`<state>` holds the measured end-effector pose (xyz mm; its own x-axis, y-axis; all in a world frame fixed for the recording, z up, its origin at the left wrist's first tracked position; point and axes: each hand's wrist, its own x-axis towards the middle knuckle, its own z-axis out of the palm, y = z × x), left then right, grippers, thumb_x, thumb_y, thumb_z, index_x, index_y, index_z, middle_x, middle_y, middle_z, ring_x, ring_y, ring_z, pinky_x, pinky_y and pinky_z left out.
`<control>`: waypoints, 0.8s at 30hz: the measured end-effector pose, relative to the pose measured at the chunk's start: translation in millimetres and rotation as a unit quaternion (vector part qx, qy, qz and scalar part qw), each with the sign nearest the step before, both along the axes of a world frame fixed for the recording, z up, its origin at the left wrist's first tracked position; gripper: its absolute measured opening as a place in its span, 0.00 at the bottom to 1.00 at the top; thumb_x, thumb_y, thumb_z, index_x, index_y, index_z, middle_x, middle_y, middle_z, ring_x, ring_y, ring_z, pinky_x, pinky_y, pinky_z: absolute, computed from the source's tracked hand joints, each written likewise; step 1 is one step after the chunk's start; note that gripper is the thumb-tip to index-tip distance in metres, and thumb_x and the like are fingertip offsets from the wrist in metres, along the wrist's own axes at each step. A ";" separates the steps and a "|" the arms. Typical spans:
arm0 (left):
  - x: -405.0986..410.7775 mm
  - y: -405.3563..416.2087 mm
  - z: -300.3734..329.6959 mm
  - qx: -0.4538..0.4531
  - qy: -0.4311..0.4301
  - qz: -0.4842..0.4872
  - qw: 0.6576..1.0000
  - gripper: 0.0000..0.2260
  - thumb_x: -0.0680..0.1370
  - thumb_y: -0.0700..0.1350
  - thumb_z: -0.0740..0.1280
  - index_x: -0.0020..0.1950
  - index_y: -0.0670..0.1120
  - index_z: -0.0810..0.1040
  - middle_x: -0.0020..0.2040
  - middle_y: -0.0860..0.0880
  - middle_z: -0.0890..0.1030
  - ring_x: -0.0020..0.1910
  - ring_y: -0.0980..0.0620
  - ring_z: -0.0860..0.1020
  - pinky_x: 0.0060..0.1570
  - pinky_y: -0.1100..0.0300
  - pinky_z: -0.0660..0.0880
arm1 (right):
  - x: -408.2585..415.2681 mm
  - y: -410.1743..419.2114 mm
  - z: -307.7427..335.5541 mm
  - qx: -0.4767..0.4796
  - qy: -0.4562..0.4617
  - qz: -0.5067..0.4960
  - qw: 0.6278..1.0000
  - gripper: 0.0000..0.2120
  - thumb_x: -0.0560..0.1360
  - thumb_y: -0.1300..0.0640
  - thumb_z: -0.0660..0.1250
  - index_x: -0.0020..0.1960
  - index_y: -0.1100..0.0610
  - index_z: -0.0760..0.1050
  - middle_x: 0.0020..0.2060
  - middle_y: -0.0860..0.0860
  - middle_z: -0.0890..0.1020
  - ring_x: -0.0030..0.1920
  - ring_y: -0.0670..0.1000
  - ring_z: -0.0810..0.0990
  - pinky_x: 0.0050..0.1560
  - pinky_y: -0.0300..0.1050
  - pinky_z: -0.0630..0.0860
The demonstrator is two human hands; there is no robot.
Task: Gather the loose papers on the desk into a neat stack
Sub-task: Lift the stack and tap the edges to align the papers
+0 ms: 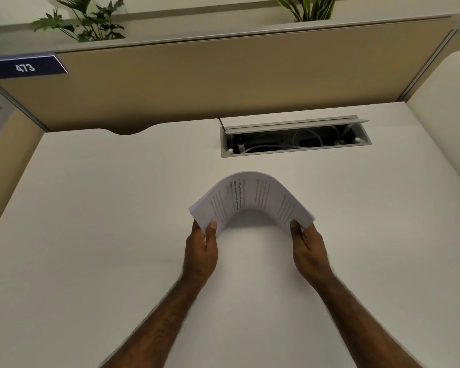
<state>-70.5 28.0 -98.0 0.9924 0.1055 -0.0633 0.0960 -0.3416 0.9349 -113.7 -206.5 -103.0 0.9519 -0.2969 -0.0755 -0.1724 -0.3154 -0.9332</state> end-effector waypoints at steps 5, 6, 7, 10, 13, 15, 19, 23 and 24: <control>11.5 12.6 12.7 -0.004 -0.008 -0.016 1.000 0.16 0.84 0.44 0.62 0.72 0.49 0.71 0.60 0.55 0.81 0.59 0.63 0.79 0.57 0.70 0.75 | 12.7 -15.5 7.5 -0.022 -0.005 -0.028 0.999 0.17 0.87 0.59 0.60 0.75 0.57 0.72 0.60 0.46 0.82 0.59 0.33 0.80 0.53 0.23 0.75; 14.5 15.7 19.2 -0.007 -0.001 -0.024 1.000 0.15 0.84 0.42 0.63 0.70 0.50 0.72 0.60 0.57 0.81 0.58 0.66 0.79 0.56 0.71 0.76 | 17.0 -20.9 12.1 -0.027 -0.011 -0.035 0.999 0.16 0.87 0.61 0.61 0.75 0.58 0.72 0.60 0.47 0.82 0.58 0.35 0.81 0.52 0.23 0.76; 17.8 19.3 22.6 -0.015 0.008 -0.032 0.999 0.14 0.84 0.41 0.63 0.69 0.51 0.72 0.59 0.57 0.81 0.56 0.67 0.80 0.55 0.70 0.77 | 21.3 -27.4 16.0 -0.029 -0.015 -0.041 0.999 0.16 0.87 0.61 0.62 0.74 0.57 0.72 0.59 0.48 0.83 0.57 0.37 0.83 0.51 0.25 0.78; 24.2 29.1 29.3 -0.044 0.044 -0.057 0.996 0.17 0.80 0.47 0.65 0.69 0.49 0.75 0.62 0.52 0.83 0.58 0.57 0.83 0.58 0.57 0.80 | 36.7 -45.0 28.3 -0.006 0.006 -0.055 0.998 0.15 0.85 0.61 0.65 0.71 0.55 0.75 0.56 0.48 0.85 0.53 0.41 0.85 0.46 0.32 0.81; 22.8 32.0 35.1 -0.090 0.090 -0.056 0.990 0.16 0.81 0.43 0.66 0.68 0.50 0.76 0.62 0.51 0.84 0.59 0.51 0.83 0.59 0.52 0.80 | 45.7 -60.7 35.5 -0.009 0.041 -0.060 0.997 0.14 0.84 0.60 0.66 0.69 0.54 0.78 0.49 0.46 0.85 0.50 0.48 0.84 0.46 0.37 0.77; 18.5 30.6 39.3 -0.124 0.118 -0.041 0.984 0.13 0.82 0.39 0.66 0.65 0.52 0.78 0.61 0.51 0.84 0.59 0.50 0.84 0.60 0.52 0.80 | 44.6 -64.0 39.2 0.008 0.048 -0.069 0.996 0.14 0.85 0.57 0.66 0.69 0.54 0.79 0.48 0.45 0.85 0.48 0.45 0.83 0.47 0.38 0.76; 10.6 24.8 40.4 -0.197 0.170 -0.004 0.965 0.12 0.82 0.38 0.65 0.62 0.52 0.80 0.58 0.52 0.86 0.57 0.49 0.85 0.60 0.50 0.79 | 29.9 -52.4 39.5 0.049 0.050 -0.163 0.984 0.23 0.82 0.40 0.68 0.70 0.53 0.78 0.55 0.42 0.85 0.55 0.43 0.83 0.60 0.49 0.81; 1.0 13.8 36.5 -0.285 0.192 0.044 0.938 0.15 0.82 0.35 0.64 0.66 0.46 0.79 0.60 0.48 0.86 0.60 0.46 0.83 0.63 0.48 0.77 | 9.8 -24.2 33.4 0.175 0.090 -0.215 0.957 0.41 0.70 0.21 0.67 0.63 0.56 0.80 0.60 0.59 0.85 0.61 0.61 0.84 0.62 0.60 0.82; -2.4 9.8 34.9 -0.304 0.195 0.057 0.931 0.16 0.81 0.34 0.64 0.68 0.45 0.78 0.61 0.47 0.86 0.61 0.46 0.83 0.63 0.48 0.77 | 4.6 -14.0 34.8 0.223 0.100 -0.201 0.949 0.37 0.72 0.24 0.68 0.60 0.57 0.81 0.61 0.61 0.84 0.61 0.63 0.83 0.61 0.59 0.82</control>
<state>-72.9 37.8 -63.1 0.8657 0.0354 -0.4993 0.4723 0.2731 0.8381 -109.1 -220.5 -68.1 0.7225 -0.5284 -0.4459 -0.3828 0.2313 -0.8944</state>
